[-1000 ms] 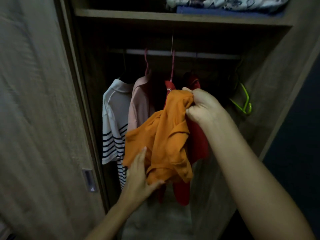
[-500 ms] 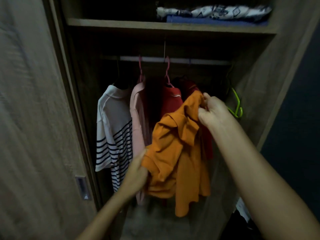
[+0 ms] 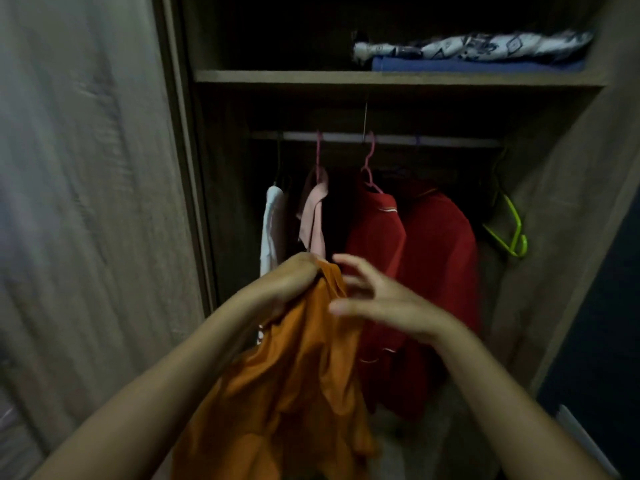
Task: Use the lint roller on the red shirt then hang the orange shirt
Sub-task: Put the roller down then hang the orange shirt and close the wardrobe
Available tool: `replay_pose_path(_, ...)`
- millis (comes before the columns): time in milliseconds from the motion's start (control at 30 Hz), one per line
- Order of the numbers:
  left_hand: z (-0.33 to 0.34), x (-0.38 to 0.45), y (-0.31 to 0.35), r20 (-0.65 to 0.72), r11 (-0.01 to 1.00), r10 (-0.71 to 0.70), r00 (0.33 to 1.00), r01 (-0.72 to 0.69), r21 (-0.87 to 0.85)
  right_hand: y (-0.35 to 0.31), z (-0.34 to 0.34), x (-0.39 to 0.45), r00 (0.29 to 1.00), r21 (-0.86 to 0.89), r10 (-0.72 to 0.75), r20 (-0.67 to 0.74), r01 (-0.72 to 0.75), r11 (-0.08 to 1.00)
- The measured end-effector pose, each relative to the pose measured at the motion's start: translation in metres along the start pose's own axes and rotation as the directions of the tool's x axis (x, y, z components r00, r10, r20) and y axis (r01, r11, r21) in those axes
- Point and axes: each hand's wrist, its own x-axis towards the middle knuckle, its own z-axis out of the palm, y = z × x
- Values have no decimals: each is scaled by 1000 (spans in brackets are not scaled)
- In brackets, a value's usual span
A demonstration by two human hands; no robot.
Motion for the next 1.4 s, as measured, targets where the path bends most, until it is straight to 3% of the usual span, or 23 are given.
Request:
replay_pose_path(67, 4, 1, 2, -16, 999, -5, 1000, 6, 31, 11, 13, 12, 999, -136, -29, 43, 34, 990)
replay_pose_path(200, -13, 4, -4, -101, 989, 82, 992, -69, 129, 27, 11, 29, 965, -452, -139, -223, 23, 891)
replay_pose_path(300, -42, 1, -8, -10, 939, 139, 990, -129, 319, 21, -12, 30, 940, -535, -177, -291, -7, 845)
replay_pose_path(400, -72, 0, -12, 40, 845, 150, 988, -149, 514, 7, -36, 24, 950, -388, -151, -274, 35, 921)
replay_pose_path(500, -87, 0, -21, -43, 734, 270, 962, -176, 656, -5, -40, 17, 964, -152, -120, -237, 85, 985)
replay_pose_path(567, -83, 4, -34, -187, 608, 461, 868, -155, 778, -7, -32, 15, 968, -32, -108, -226, 103, 994)
replay_pose_path(633, -71, 6, -46, -327, 577, 571, 753, -85, 813, -10, -16, 14, 970, 56, -115, -215, 130, 990)
replay_pose_path(700, -58, 10, -51, -422, 663, 534, 733, -53, 747, -13, -3, 12, 979, 101, -134, -153, 151, 983)
replay_pose_path(767, -50, 13, -46, -449, 803, 405, 797, -75, 592, -17, 6, 7, 989, 94, -145, 20, 143, 985)
replay_pose_path(833, -46, 13, -34, -342, 921, 311, 887, -193, 338, -20, 11, 0, 970, 9, -114, 214, 115, 993)
replay_pose_path(867, -46, 11, -28, -245, 933, 324, 914, -265, 244, -22, 12, -1, 966, -17, -110, 236, 117, 993)
replay_pose_path(933, -45, 4, -16, -46, 917, 381, 924, -371, 144, -22, 11, 4, 984, -41, -170, 53, 172, 984)
replay_pose_path(1000, -43, -1, -8, 100, 925, 370, 924, -376, 58, -18, 2, 18, 920, -185, -281, -273, 236, 954)
replay_pose_path(1067, -39, -4, -1, 209, 938, 341, 916, -347, -6, -18, -8, 29, 894, -234, -278, -351, 203, 951)
replay_pose_path(1133, -35, -6, 5, 253, 944, 329, 910, -323, -66, -19, -14, 36, 969, -48, -142, -201, 135, 990)
replay_pose_path(1200, -33, -8, 9, 223, 952, 299, 928, -275, -136, -22, -17, 38, 998, 128, -58, -9, 59, 990)
replay_pose_path(1300, -34, -10, 10, 250, 962, 244, 937, -200, -188, -26, -21, 35, 994, 155, -38, 103, 21, 988)
replay_pose_path(1400, -25, -19, 9, 315, 967, 244, 917, -208, -146, -30, -30, 31, 976, 27, -1, 219, -5, 1000)
